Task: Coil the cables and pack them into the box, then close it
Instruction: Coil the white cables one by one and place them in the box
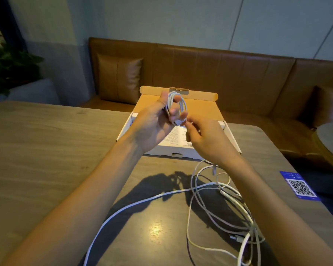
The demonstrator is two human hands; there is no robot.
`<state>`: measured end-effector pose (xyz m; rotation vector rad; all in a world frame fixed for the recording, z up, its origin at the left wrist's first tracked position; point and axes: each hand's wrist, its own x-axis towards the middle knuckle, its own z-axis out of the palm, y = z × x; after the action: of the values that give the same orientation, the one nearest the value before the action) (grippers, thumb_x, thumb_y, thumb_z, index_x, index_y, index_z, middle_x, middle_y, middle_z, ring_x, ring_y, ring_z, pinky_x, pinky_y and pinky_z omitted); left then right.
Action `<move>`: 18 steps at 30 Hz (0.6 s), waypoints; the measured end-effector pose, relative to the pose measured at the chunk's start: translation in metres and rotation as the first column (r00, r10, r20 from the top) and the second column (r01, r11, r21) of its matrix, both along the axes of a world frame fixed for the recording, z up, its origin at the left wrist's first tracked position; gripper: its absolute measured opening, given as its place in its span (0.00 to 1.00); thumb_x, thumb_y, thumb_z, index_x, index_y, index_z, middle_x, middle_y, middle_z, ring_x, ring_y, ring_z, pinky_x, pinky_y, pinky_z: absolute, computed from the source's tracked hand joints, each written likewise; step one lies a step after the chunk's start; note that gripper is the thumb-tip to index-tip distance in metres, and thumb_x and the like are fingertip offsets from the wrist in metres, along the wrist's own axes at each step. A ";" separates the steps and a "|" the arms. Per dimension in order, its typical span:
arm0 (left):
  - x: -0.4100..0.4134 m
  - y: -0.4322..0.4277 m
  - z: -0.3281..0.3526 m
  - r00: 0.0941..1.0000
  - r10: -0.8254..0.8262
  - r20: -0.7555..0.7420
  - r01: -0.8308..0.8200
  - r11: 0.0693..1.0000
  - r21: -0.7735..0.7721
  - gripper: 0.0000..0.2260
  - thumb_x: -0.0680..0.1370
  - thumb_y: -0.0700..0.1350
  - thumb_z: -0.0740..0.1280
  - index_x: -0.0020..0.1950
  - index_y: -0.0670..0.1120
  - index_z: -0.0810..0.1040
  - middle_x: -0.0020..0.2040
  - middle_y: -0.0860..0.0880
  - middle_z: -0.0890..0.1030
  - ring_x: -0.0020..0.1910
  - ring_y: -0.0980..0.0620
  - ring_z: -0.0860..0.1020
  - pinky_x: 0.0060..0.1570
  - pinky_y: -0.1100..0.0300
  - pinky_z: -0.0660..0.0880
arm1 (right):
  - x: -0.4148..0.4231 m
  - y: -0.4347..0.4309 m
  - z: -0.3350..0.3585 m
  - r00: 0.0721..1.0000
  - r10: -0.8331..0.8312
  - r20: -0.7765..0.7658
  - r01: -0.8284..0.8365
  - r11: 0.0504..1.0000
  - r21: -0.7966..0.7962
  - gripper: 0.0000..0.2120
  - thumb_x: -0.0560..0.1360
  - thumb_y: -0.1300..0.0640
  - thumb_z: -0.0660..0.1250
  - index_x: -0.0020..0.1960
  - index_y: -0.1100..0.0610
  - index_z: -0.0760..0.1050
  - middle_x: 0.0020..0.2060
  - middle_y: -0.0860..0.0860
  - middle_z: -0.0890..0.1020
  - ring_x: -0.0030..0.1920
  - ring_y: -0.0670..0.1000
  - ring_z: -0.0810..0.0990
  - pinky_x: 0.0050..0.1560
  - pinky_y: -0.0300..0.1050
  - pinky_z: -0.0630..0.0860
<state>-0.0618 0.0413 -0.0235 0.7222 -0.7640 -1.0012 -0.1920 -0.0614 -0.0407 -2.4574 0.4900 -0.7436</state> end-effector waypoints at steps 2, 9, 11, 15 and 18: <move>0.001 -0.004 -0.006 0.996 0.086 0.020 -0.085 0.996 -0.028 0.17 0.85 0.50 0.54 0.59 0.38 0.74 0.35 0.48 0.76 0.35 0.54 0.76 0.63 0.53 0.77 | 0.000 0.003 -0.001 0.988 0.014 -0.154 -0.019 0.999 -0.034 0.12 0.84 0.56 0.58 0.60 0.56 0.79 0.41 0.49 0.82 0.40 0.49 0.79 0.47 0.51 0.79; -0.004 -0.015 -0.030 0.373 0.290 0.881 -0.450 0.887 -0.101 0.13 0.85 0.49 0.57 0.59 0.44 0.78 0.47 0.55 0.83 0.48 0.62 0.81 0.48 0.74 0.73 | -0.007 0.008 0.006 0.923 0.038 -0.383 -0.075 0.994 -0.081 0.13 0.82 0.57 0.64 0.64 0.57 0.79 0.50 0.52 0.84 0.44 0.47 0.80 0.56 0.45 0.80; 0.001 -0.015 -0.034 0.279 0.233 0.932 -0.486 0.871 -0.072 0.13 0.85 0.49 0.57 0.56 0.45 0.78 0.45 0.54 0.83 0.46 0.60 0.80 0.47 0.70 0.75 | -0.009 0.007 0.013 0.945 0.011 -0.328 -0.052 0.992 -0.117 0.11 0.81 0.56 0.66 0.60 0.56 0.82 0.46 0.50 0.85 0.41 0.45 0.81 0.53 0.42 0.81; 0.005 -0.008 -0.031 0.397 0.070 0.915 -0.431 0.894 0.118 0.17 0.86 0.50 0.53 0.44 0.49 0.75 0.35 0.50 0.76 0.34 0.57 0.74 0.41 0.59 0.73 | -0.016 -0.004 0.026 0.999 -0.014 -0.031 0.008 0.985 -0.174 0.08 0.75 0.50 0.72 0.51 0.53 0.85 0.39 0.41 0.81 0.39 0.41 0.80 0.43 0.35 0.79; 0.003 -0.005 -0.024 0.688 0.012 0.725 -0.259 0.938 0.230 0.18 0.86 0.51 0.53 0.47 0.44 0.76 0.31 0.51 0.73 0.31 0.57 0.71 0.41 0.61 0.73 | -0.018 -0.016 0.024 0.991 0.036 0.132 -0.023 0.995 -0.095 0.06 0.76 0.51 0.72 0.49 0.52 0.83 0.40 0.41 0.81 0.40 0.43 0.80 0.38 0.36 0.78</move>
<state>-0.0592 0.0360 -0.0470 1.4877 -1.2175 -0.6839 -0.2099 -0.0771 -0.0168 -2.4739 0.3750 -0.9314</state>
